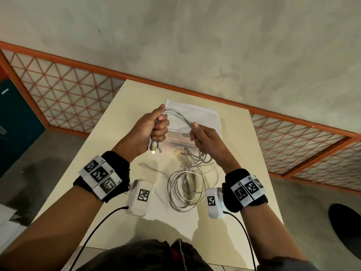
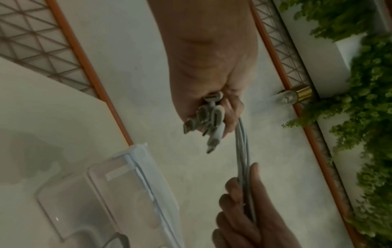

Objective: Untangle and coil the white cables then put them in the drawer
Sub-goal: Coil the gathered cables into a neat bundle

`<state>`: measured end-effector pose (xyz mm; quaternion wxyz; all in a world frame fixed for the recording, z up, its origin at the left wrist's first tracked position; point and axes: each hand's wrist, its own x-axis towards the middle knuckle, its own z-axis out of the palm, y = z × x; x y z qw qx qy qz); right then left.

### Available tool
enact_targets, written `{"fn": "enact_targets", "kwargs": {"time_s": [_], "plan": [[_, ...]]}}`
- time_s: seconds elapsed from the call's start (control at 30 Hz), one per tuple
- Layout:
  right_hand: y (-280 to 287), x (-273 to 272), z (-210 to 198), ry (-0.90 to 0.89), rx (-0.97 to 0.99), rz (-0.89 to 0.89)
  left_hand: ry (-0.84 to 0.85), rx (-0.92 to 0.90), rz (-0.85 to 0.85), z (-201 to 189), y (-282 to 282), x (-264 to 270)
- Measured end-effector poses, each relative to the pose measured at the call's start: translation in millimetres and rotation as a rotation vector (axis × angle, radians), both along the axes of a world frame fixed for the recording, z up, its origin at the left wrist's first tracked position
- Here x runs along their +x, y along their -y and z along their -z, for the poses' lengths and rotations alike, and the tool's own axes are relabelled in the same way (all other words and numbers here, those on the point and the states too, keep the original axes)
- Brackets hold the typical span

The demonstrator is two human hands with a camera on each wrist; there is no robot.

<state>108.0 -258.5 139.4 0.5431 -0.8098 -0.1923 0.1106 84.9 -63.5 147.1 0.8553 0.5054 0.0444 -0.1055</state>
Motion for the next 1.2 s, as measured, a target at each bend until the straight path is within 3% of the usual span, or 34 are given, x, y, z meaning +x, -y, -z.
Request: {"fn": "enact_targets", "kwargs": {"time_s": [0.17,0.3,0.4,0.5,0.63,0.77,1.2], "plan": [[6.1,-0.3,15.7,-0.038,-0.018,-0.021,-0.005,-0.018,0.032,0.2,0.2,-0.5],[11.5,-2.4,25.1,0.102,-0.114,-0.014,0.0,0.009,0.016,7.0,-2.6,-2.6],[6.0,-4.0,21.9,0.156,-0.147,0.065,0.069,0.199,-0.035,14.5,1.1,-3.5],[-6.3,-2.5,10.5,0.071,0.002,0.146,0.182,0.395,-0.071,24.0,13.0,-4.6],[-24.3,-6.5,2.7,-0.022,0.179,0.228,0.174,0.403,-0.16,34.0,33.8,-8.2],[-33.8,-13.5,5.8,-0.13,0.276,0.318,0.19,0.438,-0.126,39.2,44.1,-11.1],[-33.7,-22.1,2.5,-0.439,0.343,0.195,0.235,0.444,0.029,40.6,48.9,-19.1]]}}
